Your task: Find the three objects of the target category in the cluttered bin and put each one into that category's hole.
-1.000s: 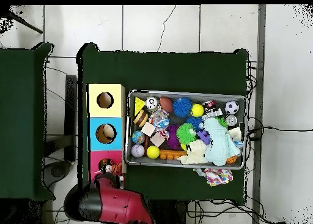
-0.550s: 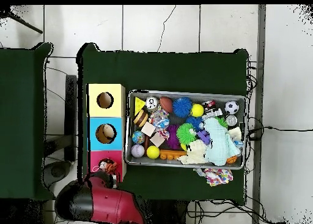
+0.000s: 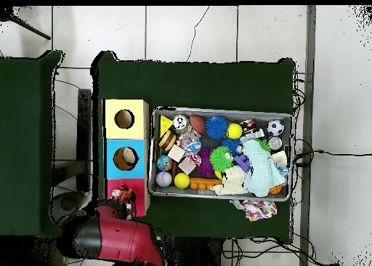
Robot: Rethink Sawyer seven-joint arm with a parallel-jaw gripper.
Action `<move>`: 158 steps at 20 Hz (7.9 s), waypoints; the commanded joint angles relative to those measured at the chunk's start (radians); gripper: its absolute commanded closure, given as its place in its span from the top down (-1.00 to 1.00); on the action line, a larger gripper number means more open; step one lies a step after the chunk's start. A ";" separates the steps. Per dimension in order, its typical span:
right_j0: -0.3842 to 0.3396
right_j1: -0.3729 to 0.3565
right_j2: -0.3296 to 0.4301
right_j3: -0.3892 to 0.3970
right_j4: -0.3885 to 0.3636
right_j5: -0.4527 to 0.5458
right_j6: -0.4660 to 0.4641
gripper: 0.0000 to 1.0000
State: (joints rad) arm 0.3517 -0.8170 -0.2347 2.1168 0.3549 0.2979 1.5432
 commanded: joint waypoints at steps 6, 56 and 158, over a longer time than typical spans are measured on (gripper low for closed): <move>-0.033 0.088 0.011 -0.107 0.056 0.029 0.272 -1.00; -0.135 0.268 0.128 -0.054 0.015 -0.205 0.250 1.00; -0.737 -0.353 0.266 -0.143 -0.365 0.360 -0.074 1.00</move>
State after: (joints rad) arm -0.3867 -1.1390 -0.0777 2.0588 0.0563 0.5780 1.5434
